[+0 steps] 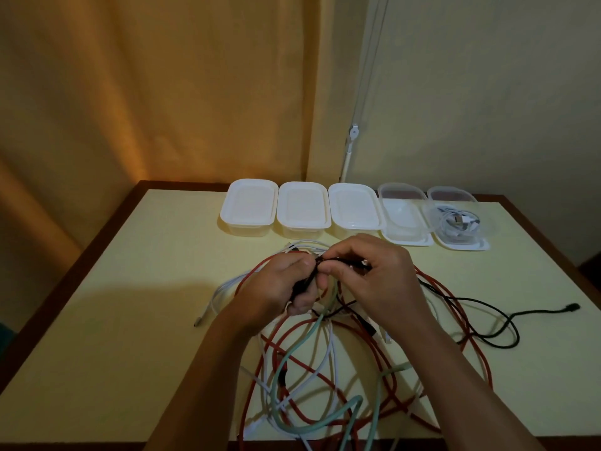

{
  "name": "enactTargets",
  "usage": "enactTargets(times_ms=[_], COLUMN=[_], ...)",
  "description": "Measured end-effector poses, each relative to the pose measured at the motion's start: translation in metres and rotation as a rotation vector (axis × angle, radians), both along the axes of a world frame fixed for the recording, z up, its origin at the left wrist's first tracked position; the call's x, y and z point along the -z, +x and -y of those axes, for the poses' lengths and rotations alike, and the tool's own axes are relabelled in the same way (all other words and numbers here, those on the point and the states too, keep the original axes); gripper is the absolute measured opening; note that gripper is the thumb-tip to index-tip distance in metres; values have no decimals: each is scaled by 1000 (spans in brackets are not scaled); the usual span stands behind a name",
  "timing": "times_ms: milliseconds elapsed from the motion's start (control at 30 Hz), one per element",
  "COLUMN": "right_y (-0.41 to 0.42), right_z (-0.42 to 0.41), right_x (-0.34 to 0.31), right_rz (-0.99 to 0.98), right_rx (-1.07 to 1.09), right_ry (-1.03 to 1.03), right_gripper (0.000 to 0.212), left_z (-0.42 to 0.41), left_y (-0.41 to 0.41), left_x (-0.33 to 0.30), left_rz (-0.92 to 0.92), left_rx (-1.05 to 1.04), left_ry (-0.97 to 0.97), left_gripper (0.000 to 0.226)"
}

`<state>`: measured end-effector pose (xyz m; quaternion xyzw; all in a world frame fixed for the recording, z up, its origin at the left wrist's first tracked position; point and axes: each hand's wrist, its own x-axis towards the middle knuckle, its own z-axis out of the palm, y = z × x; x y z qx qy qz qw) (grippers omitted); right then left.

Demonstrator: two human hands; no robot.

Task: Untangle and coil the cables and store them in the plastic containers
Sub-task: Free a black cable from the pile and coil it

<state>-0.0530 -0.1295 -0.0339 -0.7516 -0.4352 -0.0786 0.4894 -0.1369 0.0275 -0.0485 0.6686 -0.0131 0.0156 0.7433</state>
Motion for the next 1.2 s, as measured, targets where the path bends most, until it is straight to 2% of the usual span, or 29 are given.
enactTargets(times_ms=[133, 233, 400, 500, 600, 667, 733, 867, 933, 1100, 1133, 1200], right_y=[4, 2, 1, 2, -1, -8, -15, -18, -19, -16, -13, -9], right_z=[2, 0, -7, -10, -15, -20, -24, -23, -21, -16, -14, -10], right_x=[-1, 1, 12, 22, 27, 26, 24, 14, 10, 5, 5, 4], right_rz=[-58, -84, -67, -128, -144, -158, -150, -84, -66, -44, -62, -91], right_rx=[15, 32, 118, 128, 37, -43, -71, -74, -89, 27, 48, 65], right_ry=[7, -19, -134, -279, -452, -491, -511, -536, -526, -296, -248, -185], right_gripper=[7, 13, 22, 23, 27, 28, 26, 29, 29, 11, 7, 6], left_z=[-3, -2, 7, 1, -7, -5, -1, 0, -1, 1, 1, 2], left_y=[-2, 0, 4, 6, 7, 9, 11, 11, 11, 11, 9, 7], left_x=[-4, -8, -16, -16, -15, -12, -8, 1, 6, 16, 17, 12], left_rz=[-23, -33, -71, 86, 224, 267, 290, 269, 236, -7, -61, -132], left_rx=[149, 141, -43, -223, -352, -415, -499, -699, -720, -606, -536, -339], left_ry=[-284, -439, -705, -846, -857, -820, -699, -101, 107, 561, 605, 465], left_gripper=[30, 29, 34, 38, 31, 25, 22, 26, 24, 18, 20, 27])
